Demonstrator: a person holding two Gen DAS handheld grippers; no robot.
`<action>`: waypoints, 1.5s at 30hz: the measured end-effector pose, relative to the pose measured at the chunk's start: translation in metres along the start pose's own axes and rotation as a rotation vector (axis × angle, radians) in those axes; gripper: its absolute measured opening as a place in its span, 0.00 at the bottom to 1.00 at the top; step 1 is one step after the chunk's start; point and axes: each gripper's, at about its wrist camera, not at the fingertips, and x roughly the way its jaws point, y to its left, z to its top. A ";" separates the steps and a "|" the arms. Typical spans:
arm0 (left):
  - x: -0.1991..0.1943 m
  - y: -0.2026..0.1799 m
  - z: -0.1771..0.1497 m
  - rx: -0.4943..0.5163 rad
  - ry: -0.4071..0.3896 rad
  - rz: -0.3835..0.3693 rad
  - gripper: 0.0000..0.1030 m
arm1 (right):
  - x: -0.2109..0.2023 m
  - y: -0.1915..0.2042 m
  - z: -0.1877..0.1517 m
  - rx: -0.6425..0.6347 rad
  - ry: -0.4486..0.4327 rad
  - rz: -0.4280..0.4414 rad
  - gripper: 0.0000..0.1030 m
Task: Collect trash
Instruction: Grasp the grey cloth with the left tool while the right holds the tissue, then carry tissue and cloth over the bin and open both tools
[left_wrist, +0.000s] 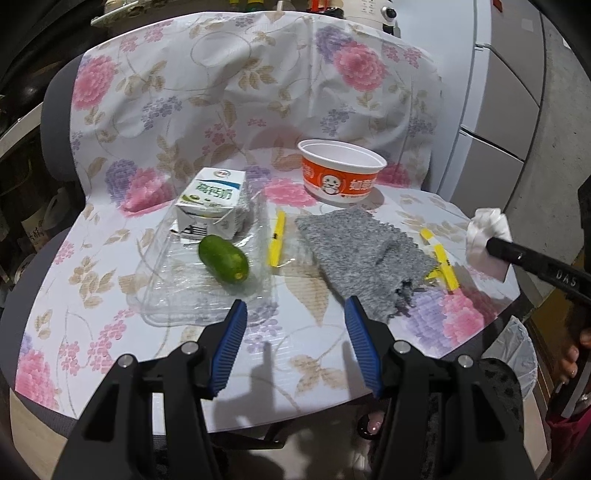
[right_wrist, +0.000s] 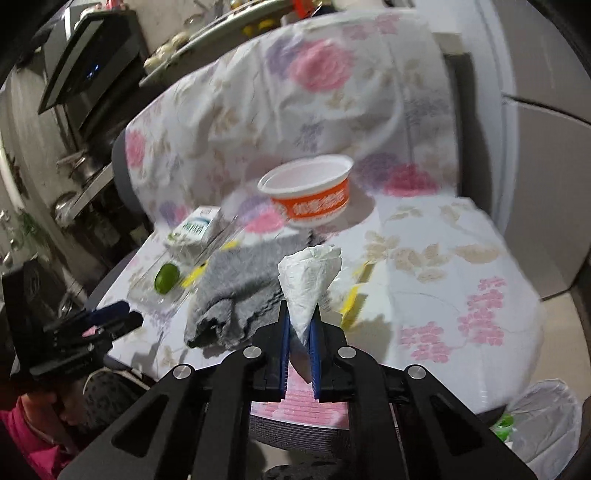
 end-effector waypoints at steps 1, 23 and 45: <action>0.001 -0.003 0.002 -0.003 0.003 -0.016 0.52 | -0.005 0.001 0.001 0.000 -0.013 -0.012 0.09; 0.069 -0.067 0.011 0.106 0.103 -0.074 0.26 | -0.021 0.014 -0.007 -0.086 -0.036 -0.047 0.09; -0.021 -0.077 0.118 0.108 -0.268 -0.215 0.04 | -0.052 -0.006 0.008 -0.049 -0.108 -0.116 0.09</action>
